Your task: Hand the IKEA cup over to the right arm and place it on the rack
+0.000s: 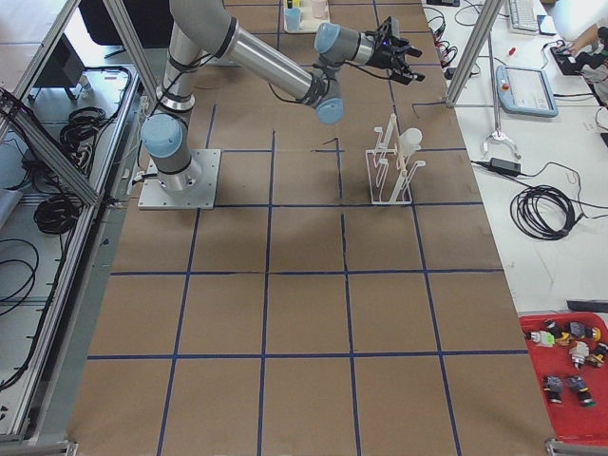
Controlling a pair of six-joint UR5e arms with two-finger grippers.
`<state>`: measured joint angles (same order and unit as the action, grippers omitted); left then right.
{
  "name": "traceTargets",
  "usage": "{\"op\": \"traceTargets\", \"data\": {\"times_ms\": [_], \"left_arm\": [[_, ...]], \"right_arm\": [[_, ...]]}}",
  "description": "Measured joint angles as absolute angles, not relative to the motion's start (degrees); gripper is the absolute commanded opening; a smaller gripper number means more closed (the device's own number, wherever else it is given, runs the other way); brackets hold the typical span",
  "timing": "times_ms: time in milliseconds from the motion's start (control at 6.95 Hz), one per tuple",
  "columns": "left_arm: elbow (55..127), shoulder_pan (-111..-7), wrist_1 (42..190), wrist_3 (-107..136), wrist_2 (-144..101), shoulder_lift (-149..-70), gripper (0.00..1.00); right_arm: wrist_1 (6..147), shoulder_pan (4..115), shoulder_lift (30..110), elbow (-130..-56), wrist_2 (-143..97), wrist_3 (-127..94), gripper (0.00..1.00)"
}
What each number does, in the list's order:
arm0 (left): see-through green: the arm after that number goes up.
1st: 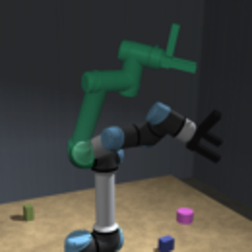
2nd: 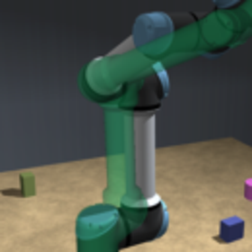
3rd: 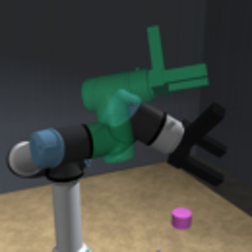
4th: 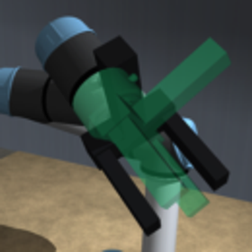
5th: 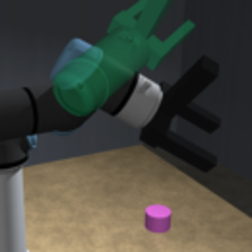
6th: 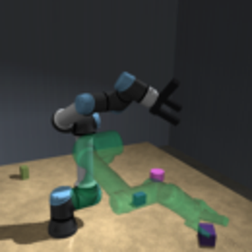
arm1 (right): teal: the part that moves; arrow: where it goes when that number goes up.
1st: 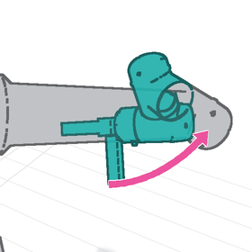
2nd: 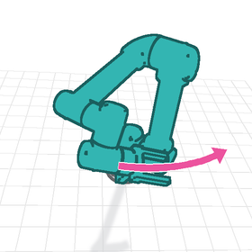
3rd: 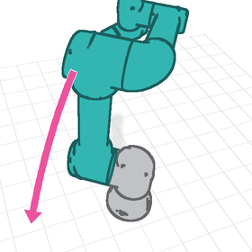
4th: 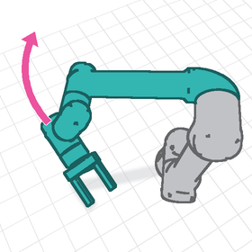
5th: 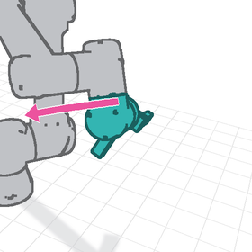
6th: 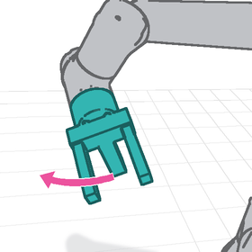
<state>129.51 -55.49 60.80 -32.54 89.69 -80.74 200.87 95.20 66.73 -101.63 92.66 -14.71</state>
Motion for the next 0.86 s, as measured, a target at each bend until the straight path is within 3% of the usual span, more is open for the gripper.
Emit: {"op": "traceTargets", "data": {"times_ms": [719,863], "left_arm": [[132.2,-58.3,51.5,-33.5,92.1,-86.4,0.99],[132.5,-58.3,51.4,-33.4,93.4,-86.5,0.94]], "right_arm": [[199.7,105.1,74.7,-104.1,92.6,-32.9,1.0],[199.7,106.3,75.3,-105.3,92.6,-39.0,1.0]]}}
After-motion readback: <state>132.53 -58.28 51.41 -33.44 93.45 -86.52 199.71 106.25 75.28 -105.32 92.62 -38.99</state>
